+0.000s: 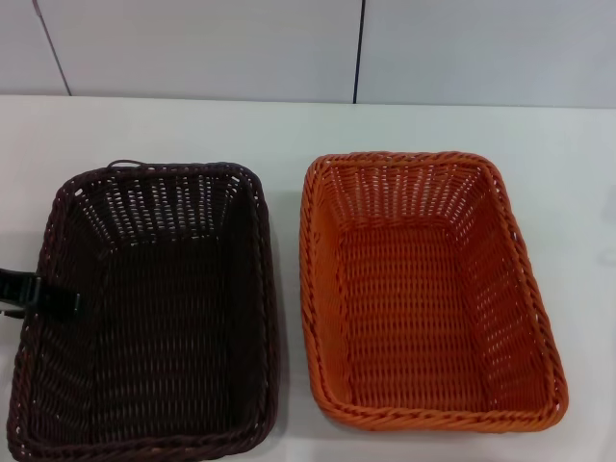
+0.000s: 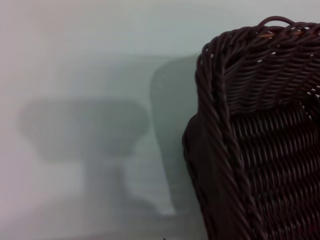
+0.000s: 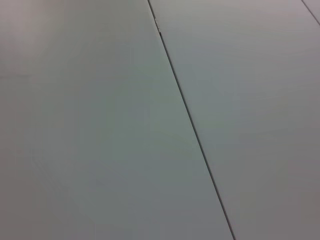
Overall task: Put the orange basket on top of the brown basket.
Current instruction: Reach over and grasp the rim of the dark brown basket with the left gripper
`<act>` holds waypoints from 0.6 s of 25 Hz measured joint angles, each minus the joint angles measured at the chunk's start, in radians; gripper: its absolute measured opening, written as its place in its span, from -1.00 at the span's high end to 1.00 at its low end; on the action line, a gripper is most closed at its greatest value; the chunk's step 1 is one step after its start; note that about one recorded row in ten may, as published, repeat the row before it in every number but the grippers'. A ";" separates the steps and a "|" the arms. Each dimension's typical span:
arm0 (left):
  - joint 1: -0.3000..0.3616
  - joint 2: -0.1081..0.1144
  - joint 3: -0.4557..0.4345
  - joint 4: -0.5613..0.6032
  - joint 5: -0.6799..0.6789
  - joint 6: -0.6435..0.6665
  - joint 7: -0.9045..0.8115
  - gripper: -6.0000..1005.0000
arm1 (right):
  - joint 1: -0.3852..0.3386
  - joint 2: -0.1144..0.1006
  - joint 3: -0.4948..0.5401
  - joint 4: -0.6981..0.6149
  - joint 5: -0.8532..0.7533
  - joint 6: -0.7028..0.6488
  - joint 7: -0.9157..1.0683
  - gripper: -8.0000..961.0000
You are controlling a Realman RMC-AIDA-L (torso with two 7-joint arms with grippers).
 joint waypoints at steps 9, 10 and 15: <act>-0.003 0.000 0.075 -0.011 0.026 -0.001 0.003 -0.27 | -0.006 -0.004 0.000 0.000 0.000 -0.003 0.013 -0.02; -0.003 0.000 0.087 -0.011 0.033 -0.001 0.003 -0.19 | -0.007 -0.004 0.000 0.001 0.000 -0.006 0.014 -0.02; -0.005 0.000 0.093 -0.011 0.036 -0.002 0.002 0.29 | -0.010 -0.005 0.000 0.003 0.000 -0.009 0.014 -0.02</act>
